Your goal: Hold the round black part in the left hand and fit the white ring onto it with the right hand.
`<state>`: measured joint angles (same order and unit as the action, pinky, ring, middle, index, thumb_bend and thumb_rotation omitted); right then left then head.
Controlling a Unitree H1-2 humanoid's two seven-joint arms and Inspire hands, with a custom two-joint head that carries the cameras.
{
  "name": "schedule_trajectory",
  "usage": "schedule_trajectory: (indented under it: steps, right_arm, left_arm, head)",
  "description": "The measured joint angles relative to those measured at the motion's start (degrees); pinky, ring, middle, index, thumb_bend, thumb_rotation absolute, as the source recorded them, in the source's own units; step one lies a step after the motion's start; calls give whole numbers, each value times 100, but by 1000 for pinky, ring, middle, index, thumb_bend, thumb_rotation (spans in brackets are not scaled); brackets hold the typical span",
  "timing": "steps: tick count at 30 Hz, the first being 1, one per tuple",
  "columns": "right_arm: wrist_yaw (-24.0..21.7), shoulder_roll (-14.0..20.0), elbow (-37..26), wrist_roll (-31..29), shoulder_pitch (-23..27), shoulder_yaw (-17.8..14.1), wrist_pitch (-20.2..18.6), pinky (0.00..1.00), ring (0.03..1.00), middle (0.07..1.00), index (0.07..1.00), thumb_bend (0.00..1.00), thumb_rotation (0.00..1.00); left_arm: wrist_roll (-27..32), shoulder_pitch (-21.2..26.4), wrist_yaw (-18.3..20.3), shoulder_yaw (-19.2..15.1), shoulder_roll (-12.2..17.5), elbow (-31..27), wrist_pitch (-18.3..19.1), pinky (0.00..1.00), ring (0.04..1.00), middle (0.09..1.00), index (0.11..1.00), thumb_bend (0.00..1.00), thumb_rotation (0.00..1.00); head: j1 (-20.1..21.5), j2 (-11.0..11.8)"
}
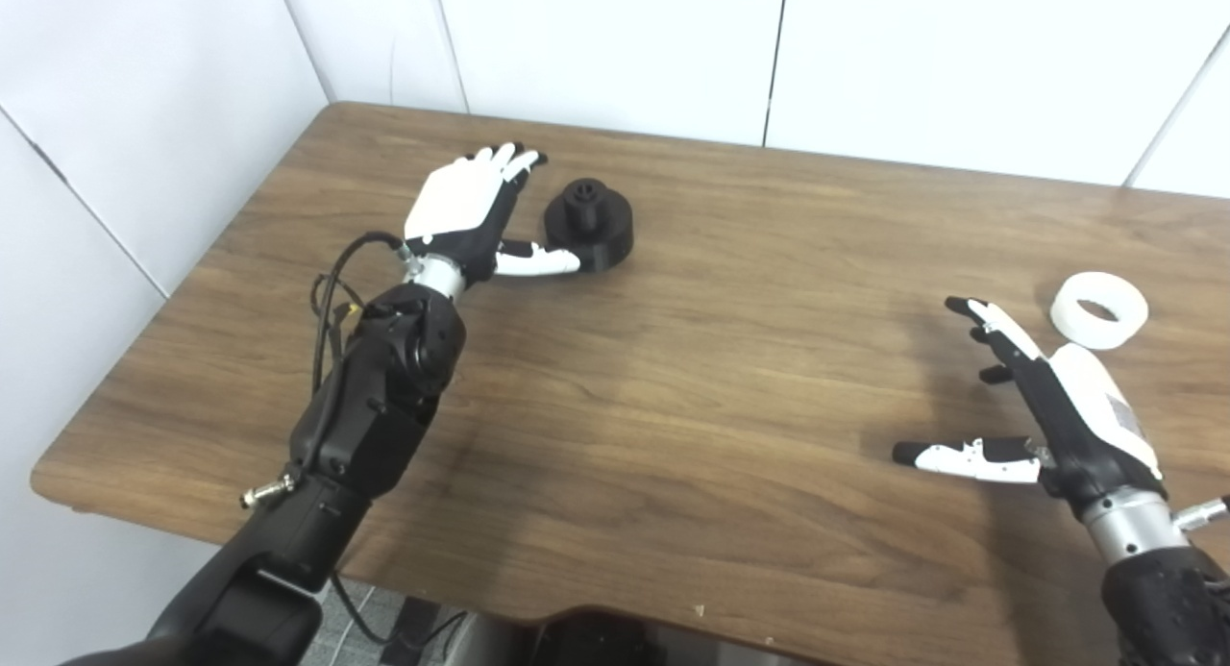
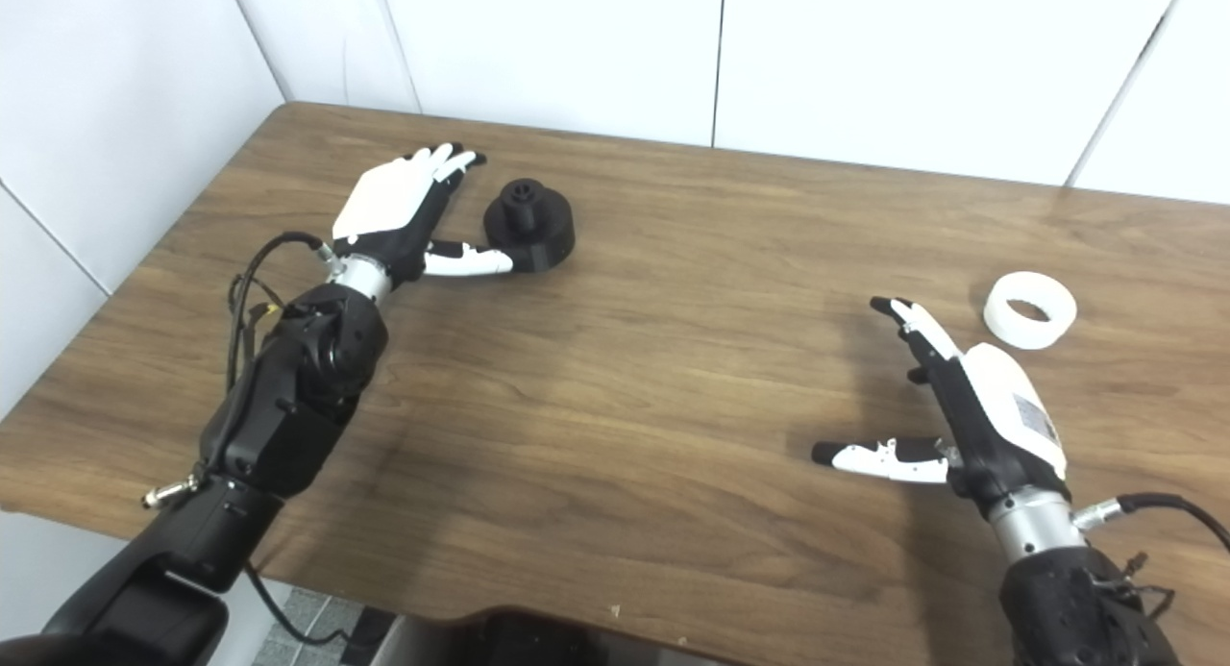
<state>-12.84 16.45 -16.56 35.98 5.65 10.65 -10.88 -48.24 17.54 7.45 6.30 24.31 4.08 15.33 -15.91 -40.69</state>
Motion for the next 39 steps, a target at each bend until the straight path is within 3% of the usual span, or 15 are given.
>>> schedule_trajectory:
  steps: [17, 34, 39]
  right_arm:
    - [-4, 33, -101, 36, -9, -46, -5, 736, 892, 959, 913, 933, 338]
    - [-170, 56, -296, 31, -63, -132, -76, 739, 896, 961, 906, 937, 324]
    - [-198, 56, -314, 14, -131, -155, -77, 734, 892, 959, 905, 931, 325]
  left_arm:
    - [-2, 165, 221, 309, 30, 274, 177, 1000, 1000, 1000, 925, 1000, 675]
    - [-50, 560, -60, 671, 4, 1178, 187, 1000, 1000, 1000, 940, 1000, 673]
    - [-37, 683, -291, 693, -46, 1445, 164, 1000, 1000, 1000, 876, 1000, 589]
  head:
    - [97, -44]
    - [149, -70]
    - [167, -97]
